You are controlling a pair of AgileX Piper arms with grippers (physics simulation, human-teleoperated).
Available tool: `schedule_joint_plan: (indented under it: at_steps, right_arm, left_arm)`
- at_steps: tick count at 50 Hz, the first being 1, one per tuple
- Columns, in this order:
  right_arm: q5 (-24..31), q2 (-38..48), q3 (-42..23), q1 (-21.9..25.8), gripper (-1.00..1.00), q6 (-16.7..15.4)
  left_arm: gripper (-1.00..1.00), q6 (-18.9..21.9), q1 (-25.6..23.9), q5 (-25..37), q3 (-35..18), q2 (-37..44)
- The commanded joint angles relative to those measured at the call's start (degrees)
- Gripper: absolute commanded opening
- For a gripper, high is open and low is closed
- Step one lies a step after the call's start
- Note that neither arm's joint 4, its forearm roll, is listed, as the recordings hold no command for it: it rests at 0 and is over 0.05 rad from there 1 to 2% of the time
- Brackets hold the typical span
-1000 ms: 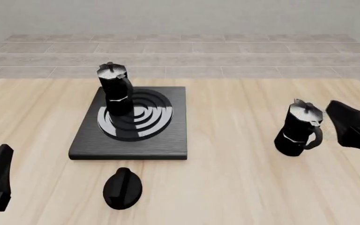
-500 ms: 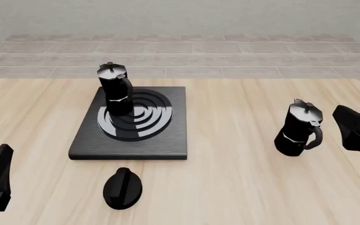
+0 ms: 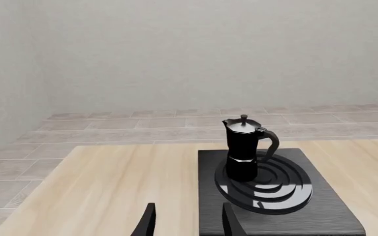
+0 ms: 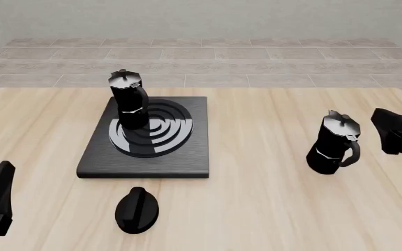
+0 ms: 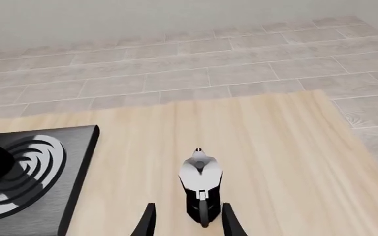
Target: Put both moka pots on the stove.
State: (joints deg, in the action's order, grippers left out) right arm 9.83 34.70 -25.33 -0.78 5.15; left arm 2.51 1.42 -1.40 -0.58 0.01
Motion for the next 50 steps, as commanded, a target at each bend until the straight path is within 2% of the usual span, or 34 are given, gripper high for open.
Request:
schedule_joint_plan:
  at_steps: [1,2,12,14,17,27,30,31,33,35,50]
  right_arm:
    - [2.5,5.0,-4.7,-0.7,1.0,-2.6]
    - [2.7,5.9,-5.0,-0.2,1.0,-1.7]
    - [3.9,11.1,-7.4,-1.2,1.0,-1.8]
    - [4.1,12.5,-7.8,-0.6,1.0,-0.2]
    - [4.8,13.2,-8.3,-0.2,1.0,0.5]
    - [4.2,16.2,-8.4,0.0,1.0,1.1]
    - [4.2,17.3,-8.6,0.1,1.0,1.7]
    - [4.3,17.8,-8.6,0.8,1.0,3.0]
    - [4.0,18.2,-8.6,0.6,1.0,2.5]
    - [3.9,19.1,-8.6,0.9,1.0,3.6]
    - [3.8,23.3,-11.2,-0.6,1.0,1.4]
  left_arm:
    - [1.0,0.0,0.0,0.1,0.0,0.0]
    - [1.0,0.0,0.0,0.1,0.0,0.0]
    - [1.0,-0.4,0.4,-0.1,-0.1,0.0]
    - [1.0,-0.4,0.4,-0.2,0.0,0.0]
    - [1.0,-0.4,0.3,-0.2,-0.1,0.0]
    - [1.0,-0.4,0.5,-0.5,0.3,0.0]
    - [1.0,-0.4,0.5,-0.4,0.2,0.0]
    - [1.0,-0.4,0.5,-0.5,0.3,0.0]
    - [1.0,-0.3,0.5,-0.5,0.3,0.0]
    - [1.0,-0.3,0.5,-0.5,0.3,0.0]
    - [1.0,-0.3,0.6,-0.4,0.1,0.0]
